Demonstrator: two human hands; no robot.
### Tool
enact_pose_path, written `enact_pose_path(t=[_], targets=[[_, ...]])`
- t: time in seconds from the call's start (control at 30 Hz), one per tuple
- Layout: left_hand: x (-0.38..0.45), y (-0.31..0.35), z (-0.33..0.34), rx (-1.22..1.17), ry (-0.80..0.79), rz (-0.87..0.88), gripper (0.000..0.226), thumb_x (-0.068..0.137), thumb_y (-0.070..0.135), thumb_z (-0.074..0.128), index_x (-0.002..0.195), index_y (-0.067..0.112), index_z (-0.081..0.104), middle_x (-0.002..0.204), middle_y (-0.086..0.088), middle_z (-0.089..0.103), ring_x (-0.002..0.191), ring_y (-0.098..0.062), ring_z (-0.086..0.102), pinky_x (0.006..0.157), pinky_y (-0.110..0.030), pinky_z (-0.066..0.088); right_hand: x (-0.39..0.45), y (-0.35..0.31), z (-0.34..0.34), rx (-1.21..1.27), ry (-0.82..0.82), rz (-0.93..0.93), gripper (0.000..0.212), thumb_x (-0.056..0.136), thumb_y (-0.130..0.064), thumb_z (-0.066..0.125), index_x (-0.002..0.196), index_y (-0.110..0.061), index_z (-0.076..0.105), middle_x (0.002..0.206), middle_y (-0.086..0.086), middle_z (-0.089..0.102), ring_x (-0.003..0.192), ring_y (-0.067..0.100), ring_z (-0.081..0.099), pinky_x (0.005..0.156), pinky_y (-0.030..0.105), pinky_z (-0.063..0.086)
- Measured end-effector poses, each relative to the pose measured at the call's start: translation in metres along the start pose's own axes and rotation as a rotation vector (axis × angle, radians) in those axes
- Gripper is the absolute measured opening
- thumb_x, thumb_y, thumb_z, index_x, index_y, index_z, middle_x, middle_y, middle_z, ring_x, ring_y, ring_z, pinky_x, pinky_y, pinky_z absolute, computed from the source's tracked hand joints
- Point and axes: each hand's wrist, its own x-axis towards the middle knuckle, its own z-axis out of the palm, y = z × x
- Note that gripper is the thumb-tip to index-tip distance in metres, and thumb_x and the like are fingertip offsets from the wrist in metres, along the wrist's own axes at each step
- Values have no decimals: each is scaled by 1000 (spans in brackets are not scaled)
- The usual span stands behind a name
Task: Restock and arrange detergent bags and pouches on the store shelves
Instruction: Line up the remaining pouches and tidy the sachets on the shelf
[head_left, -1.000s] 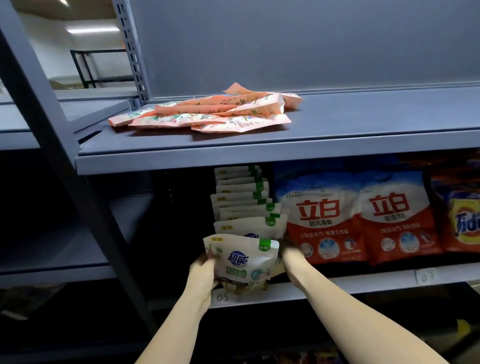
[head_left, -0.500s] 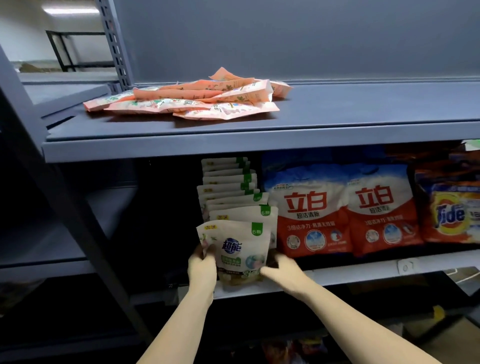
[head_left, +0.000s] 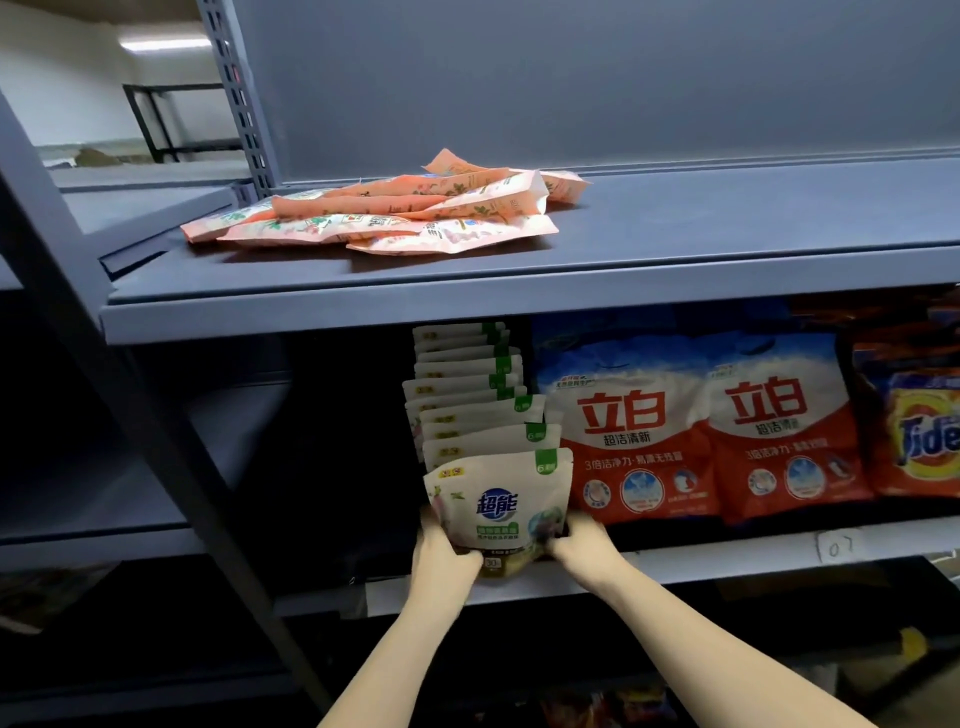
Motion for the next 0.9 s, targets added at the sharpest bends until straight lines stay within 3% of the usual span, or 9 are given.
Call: enact_pose_path(t=[0.17,0.3,0.43,0.53,0.6,0.73,0.9], targets=[[18,-11,-3,66,22,95,85,80,-3,63,148,15,15,136,-10,50,119,-28,54,78,-17,43,16,-5,16,76,3,20,45,82,9,54,126,-3,54,128,15,59,120,27,54,95,23,42],[46,-8,0,-1,47,131,57,78,-14,60,111,27,36,127,-4,52,98,-8,55,63,-4,44,38,-11,27,-27,10,77,46,89,-2,52,134,-9,45,134,12,54,122,28,52,98,26,43],[56,-17,6,-76,0,69,66,72,-4,71,109,32,28,108,12,53,103,-16,55,83,-28,50,47,-10,27,-37,24,130,50,89,-3,54,136,-12,42,135,10,53,122,27,52,94,24,43],[54,-25,7,-73,0,67,71,67,5,79,108,33,28,95,24,47,91,-10,53,71,-18,47,42,-7,23,-24,44,98,50,85,-5,58,133,-14,46,133,8,55,120,25,54,90,21,43],[49,-26,5,-34,8,57,72,66,14,80,113,33,29,92,21,49,80,-6,52,59,-13,42,39,-7,20,5,61,60,51,84,-5,59,132,-14,47,132,7,56,120,25,54,89,21,42],[44,-25,1,22,15,33,81,63,26,81,127,29,32,102,11,54,99,-20,59,76,-29,51,27,-9,9,34,51,-35,52,82,-2,61,131,-13,49,129,5,57,120,23,54,87,17,38],[39,-15,-9,107,48,51,74,66,30,81,125,19,38,117,-1,62,107,-24,61,79,-29,52,14,-13,-7,50,16,-101,50,80,-5,62,128,-16,53,126,5,60,114,21,56,87,20,42]])
